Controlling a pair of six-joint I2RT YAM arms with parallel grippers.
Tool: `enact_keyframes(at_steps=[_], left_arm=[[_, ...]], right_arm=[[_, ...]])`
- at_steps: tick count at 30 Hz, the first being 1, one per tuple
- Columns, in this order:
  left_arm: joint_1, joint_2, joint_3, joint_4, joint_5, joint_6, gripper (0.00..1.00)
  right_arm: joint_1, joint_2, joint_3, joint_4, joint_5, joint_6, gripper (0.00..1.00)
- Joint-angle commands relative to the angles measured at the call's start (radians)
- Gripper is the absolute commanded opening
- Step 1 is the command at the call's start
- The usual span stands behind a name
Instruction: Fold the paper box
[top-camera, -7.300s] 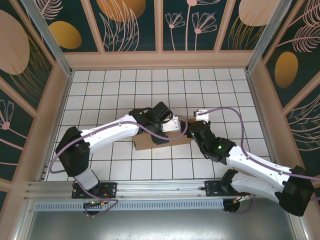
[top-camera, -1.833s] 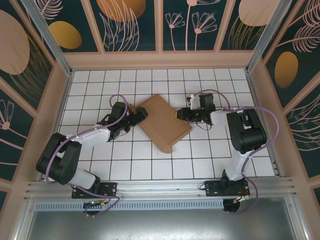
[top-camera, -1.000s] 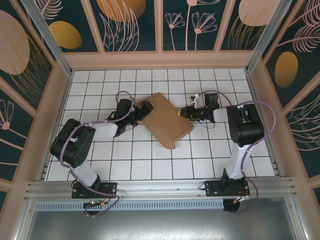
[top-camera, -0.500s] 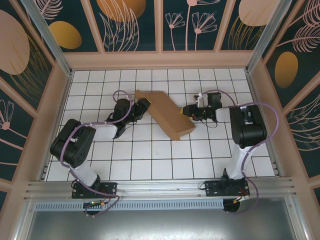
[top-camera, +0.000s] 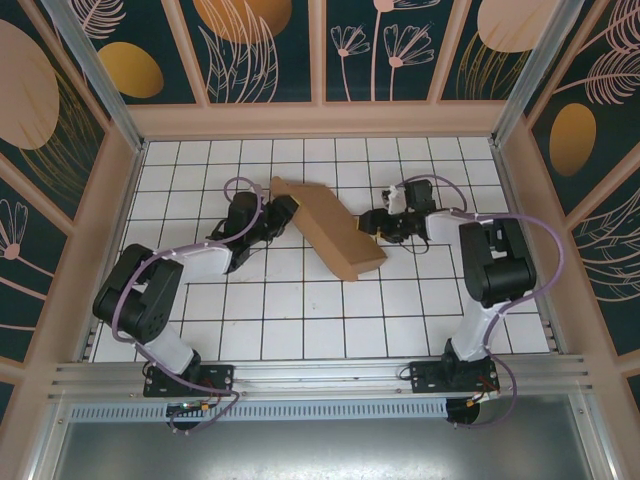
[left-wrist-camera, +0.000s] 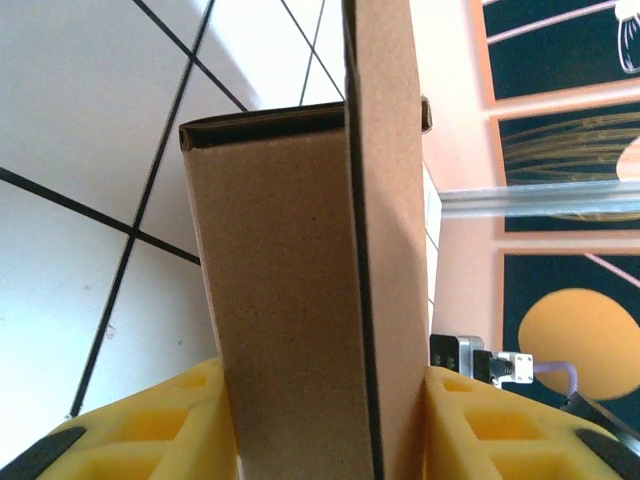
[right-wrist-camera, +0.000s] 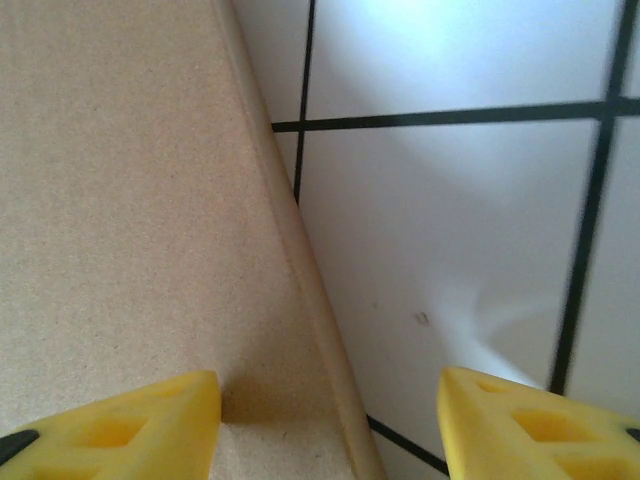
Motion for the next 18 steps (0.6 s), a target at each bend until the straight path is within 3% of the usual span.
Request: enact_keyframes(at_steps=[1,6,8,10,13,18], left_arm=[[-0.014,-0.075,0.045,-0.009,-0.016,-0.053,0.36],[-0.029,-0.167,0.055,-0.103,-0.050,-0.067,0.42],[-0.033,-0.197,0.055,-0.127,-0.063,-0.067,0.49],[-0.033,-0.212,0.061,-0.150,-0.071,-0.060,0.58],[-0.033,-0.212,0.080,-0.186,-0.088,-0.022,0.63],[-0.033,-0.218,0.065,-0.169,-0.075,-0.014,0.64]], right_arm=[[0.068,0.085,0.051,-0.098,-0.016,-0.056,0.59],[0.153,0.167,0.179,-0.176,-0.136,-0.123,0.59],[0.165,0.200,0.227,-0.204,-0.149,-0.137,0.58],[0.167,0.223,0.261,-0.220,-0.150,-0.141,0.57],[0.166,0.236,0.301,-0.236,-0.136,-0.149,0.57],[0.169,0.213,0.328,-0.257,-0.088,-0.168,0.57]])
